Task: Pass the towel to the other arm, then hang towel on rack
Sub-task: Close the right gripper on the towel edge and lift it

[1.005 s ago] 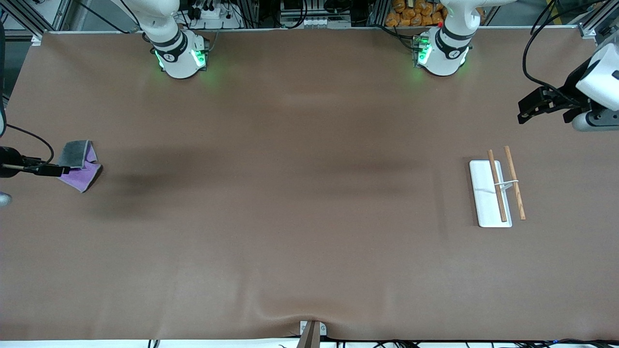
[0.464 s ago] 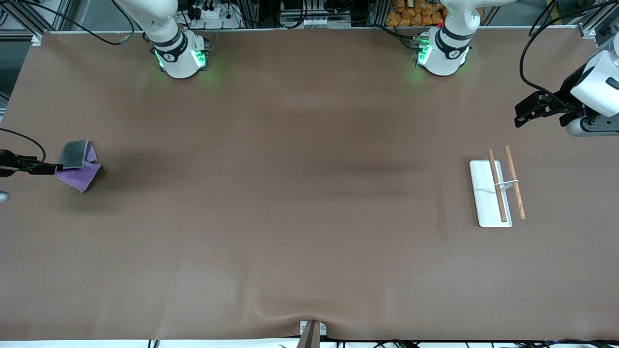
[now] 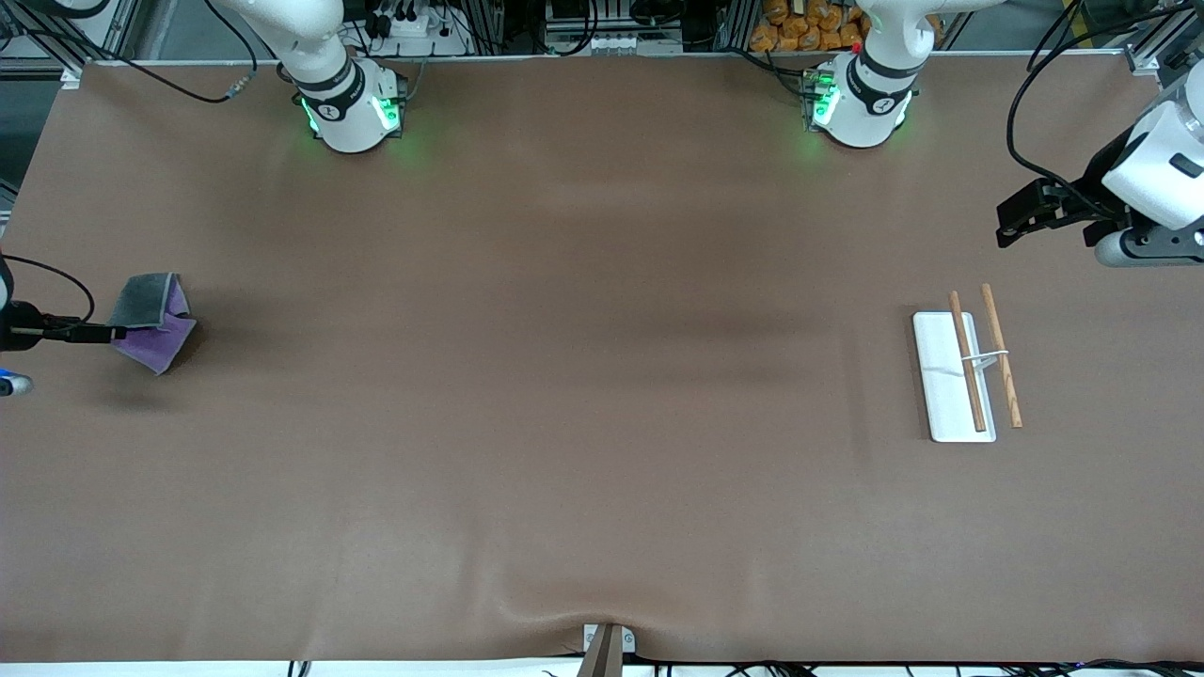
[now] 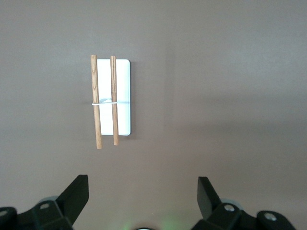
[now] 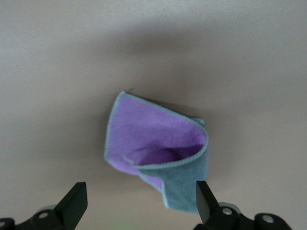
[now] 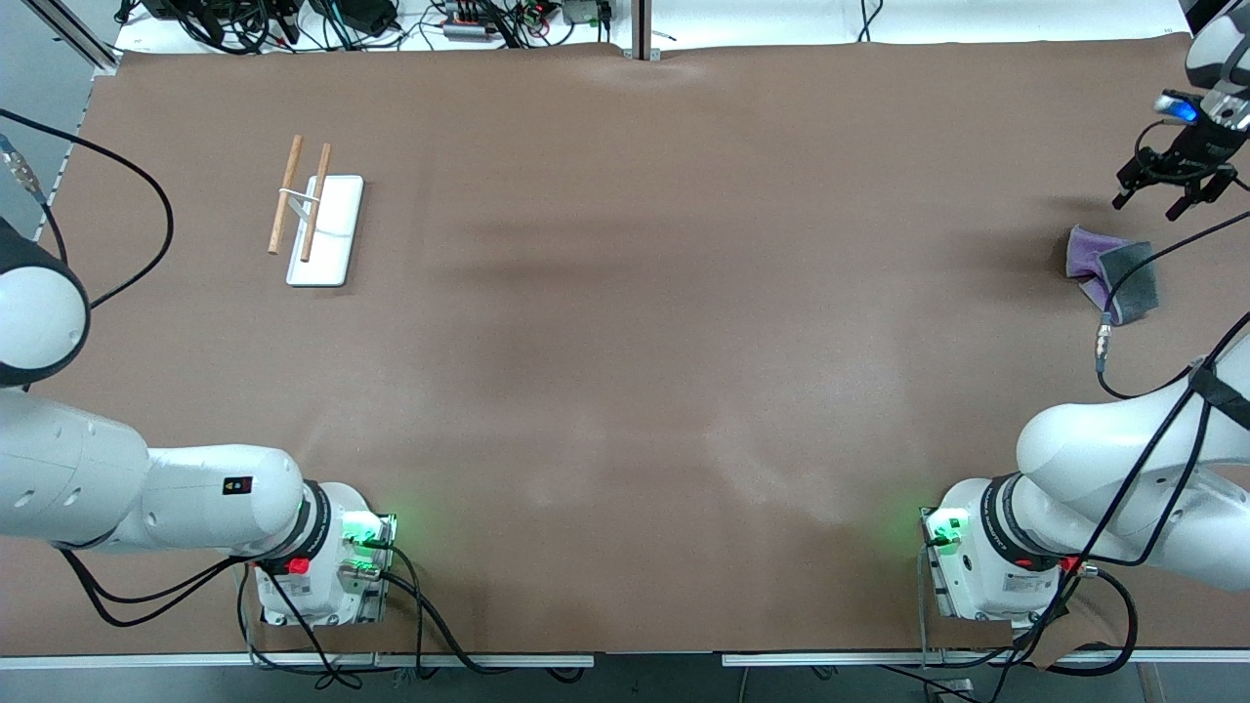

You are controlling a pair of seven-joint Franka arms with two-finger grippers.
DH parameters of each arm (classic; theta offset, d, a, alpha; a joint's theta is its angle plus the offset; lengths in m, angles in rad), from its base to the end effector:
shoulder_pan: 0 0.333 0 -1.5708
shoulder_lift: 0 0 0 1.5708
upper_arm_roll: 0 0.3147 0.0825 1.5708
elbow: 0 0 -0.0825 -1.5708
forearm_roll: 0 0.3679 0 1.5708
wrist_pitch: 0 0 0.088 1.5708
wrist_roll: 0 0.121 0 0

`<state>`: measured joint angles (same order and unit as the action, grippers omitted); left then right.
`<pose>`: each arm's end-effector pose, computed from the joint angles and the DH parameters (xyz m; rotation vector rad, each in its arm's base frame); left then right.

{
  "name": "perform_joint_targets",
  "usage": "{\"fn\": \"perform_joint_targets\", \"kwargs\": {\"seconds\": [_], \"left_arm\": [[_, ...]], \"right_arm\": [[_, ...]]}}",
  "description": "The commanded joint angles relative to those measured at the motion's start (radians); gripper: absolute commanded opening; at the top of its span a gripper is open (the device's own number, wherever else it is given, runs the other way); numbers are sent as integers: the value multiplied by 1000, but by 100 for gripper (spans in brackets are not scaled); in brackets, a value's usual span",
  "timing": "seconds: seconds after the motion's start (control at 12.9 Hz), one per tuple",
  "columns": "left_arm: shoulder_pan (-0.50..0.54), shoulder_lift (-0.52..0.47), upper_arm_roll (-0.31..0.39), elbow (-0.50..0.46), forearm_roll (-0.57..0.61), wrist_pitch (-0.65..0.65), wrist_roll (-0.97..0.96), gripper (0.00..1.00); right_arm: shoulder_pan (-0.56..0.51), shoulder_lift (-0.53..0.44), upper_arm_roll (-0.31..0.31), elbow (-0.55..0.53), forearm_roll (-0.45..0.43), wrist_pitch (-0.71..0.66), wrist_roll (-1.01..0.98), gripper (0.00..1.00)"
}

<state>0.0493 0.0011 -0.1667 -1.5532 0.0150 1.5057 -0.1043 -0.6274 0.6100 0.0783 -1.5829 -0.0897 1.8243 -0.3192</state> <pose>0.5279 -0.0603 0.6111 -3.1206 0.0195 0.0728 0.5333 -0.3425 0.2527 -2.9600 0.2926 0.5216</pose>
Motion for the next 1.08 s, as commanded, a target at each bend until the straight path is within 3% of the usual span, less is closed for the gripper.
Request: {"fn": "perform_joint_targets", "kwargs": {"seconds": [0.0, 0.39, 0.54, 0.77, 0.85, 1.0], "left_arm": [[1, -7, -19, -4, 22, -15, -6, 100], [0, -7, -20, -5, 22, -21, -6, 100], [0, -7, -20, -10, 22, -21, -6, 100], [0, -6, -20, -10, 22, -21, -5, 100], [0, -4, -20, -10, 22, -21, -5, 100], [0, -4, -20, -8, 22, -21, -5, 100]], "right_arm": [[-49, 56, 20, 12, -18, 35, -69, 100], [-75, 79, 20, 6, -65, 49, -89, 100], [-75, 85, 20, 4, -65, 49, -100, 80], [-74, 93, 20, -8, -65, 50, -100, 72], [-74, 93, 20, -9, -65, 46, -101, 48], [-74, 91, 20, -9, -65, 44, -103, 19]]}}
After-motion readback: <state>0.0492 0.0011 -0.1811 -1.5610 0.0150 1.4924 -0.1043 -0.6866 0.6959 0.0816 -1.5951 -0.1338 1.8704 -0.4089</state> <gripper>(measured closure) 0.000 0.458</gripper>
